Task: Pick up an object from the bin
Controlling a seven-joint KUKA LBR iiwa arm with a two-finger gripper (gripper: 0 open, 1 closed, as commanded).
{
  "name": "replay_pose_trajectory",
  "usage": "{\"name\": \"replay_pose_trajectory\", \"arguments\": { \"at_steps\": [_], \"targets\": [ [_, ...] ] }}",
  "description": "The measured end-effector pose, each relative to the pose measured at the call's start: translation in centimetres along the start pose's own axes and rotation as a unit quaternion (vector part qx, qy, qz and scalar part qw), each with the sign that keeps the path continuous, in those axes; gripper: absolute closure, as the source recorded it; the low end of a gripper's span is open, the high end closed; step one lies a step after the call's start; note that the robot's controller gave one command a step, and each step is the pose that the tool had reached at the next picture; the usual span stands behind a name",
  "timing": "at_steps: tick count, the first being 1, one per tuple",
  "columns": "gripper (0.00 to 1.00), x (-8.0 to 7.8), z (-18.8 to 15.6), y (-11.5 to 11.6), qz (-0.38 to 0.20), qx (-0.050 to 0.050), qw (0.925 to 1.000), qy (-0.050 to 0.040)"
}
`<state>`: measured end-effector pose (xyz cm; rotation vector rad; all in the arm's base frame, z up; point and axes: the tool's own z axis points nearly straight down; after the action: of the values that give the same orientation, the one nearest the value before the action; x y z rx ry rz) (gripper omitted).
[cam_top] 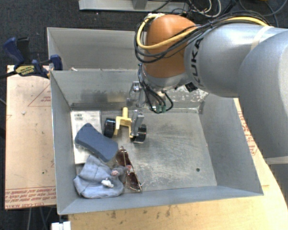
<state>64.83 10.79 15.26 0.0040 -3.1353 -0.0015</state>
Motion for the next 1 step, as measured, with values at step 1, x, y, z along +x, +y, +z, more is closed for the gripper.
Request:
{"name": "replay_pose_trajectory", "arguments": {
  "at_steps": [1],
  "targets": [
    [0.00, -0.19, -0.47, -0.03, 0.001, 0.000, 1.0000, -0.0038]
  ]
}}
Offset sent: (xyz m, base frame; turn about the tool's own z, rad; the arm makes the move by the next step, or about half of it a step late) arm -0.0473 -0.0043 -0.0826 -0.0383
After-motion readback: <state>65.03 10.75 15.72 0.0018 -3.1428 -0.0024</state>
